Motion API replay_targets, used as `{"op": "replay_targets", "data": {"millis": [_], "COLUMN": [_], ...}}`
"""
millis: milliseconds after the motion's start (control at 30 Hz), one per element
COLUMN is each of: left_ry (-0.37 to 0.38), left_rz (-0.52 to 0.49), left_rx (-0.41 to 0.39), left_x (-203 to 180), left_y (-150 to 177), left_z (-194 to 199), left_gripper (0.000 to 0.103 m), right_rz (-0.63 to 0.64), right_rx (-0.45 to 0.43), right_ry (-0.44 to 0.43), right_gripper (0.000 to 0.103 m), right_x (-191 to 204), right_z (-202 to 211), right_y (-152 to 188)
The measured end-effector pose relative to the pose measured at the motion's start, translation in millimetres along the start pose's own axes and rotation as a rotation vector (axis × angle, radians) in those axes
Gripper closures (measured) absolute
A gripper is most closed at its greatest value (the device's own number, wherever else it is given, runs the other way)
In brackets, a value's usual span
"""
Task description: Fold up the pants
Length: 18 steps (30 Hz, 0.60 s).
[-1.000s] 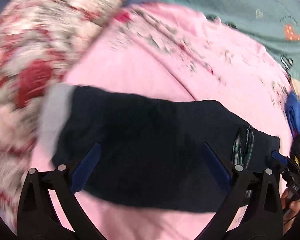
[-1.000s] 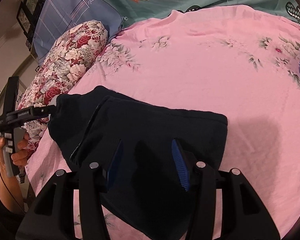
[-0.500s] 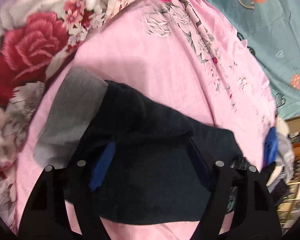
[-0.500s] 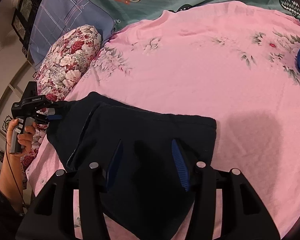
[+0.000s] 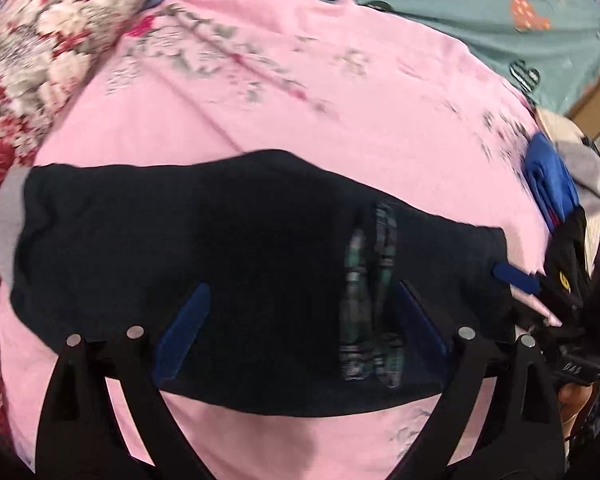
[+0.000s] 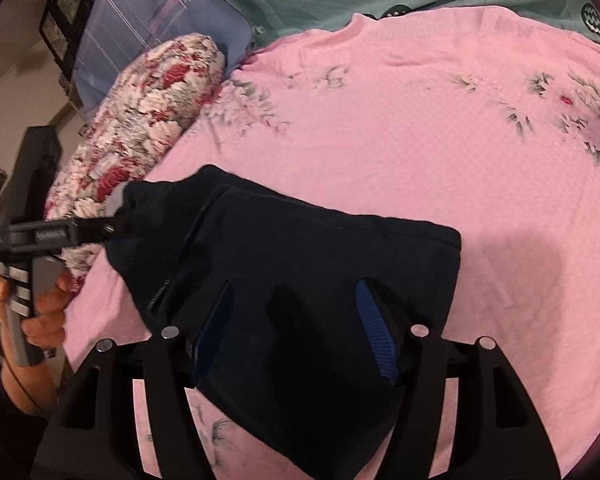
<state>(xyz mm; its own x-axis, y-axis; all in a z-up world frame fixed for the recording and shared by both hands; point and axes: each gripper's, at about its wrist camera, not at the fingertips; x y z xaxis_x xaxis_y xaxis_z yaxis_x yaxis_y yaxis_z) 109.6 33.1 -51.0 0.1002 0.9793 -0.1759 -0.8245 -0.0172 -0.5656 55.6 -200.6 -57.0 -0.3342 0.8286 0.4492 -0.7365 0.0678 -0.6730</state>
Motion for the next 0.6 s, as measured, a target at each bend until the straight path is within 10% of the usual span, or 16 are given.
{"op": "replay_targets", "data": {"millis": [167,233,367,600], "left_ry": [0.023,0.01,-0.078,-0.052], "left_rz": [-0.035,-0.093,-0.12,0.001], "left_rx": [0.019,0.046,0.047,0.054], "left_x": [-24,-33,-26,2], "left_y": [8,13,19,18], "left_z": [-13,-29,-51,-24], "left_gripper": [0.009,0.009,0.005,0.005], "right_rz": [-0.054,-0.063,-0.048,-0.123], "right_rx": [-0.103,-0.06,-0.009,-0.07], "right_ry": [0.091,0.086,0.176,0.172], "right_gripper": [0.045,0.075,0.102,0.09], "right_x": [-16,-20,-28,-42], "right_z": [18,7,-10,22], "right_y": [-10,-10,-7,-11]}}
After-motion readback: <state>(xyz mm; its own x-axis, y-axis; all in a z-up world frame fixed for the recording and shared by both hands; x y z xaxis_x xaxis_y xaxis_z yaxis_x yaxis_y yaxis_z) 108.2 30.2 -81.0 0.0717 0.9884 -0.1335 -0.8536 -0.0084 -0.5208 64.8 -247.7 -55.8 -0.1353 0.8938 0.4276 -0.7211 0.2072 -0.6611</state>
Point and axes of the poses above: each gripper's, at about its wrist camera, not at the fingertips, and z roughly against the way its jaws point, x to its left, y to its underside, and after that the axes turned 9 degrees about -x, right-handed
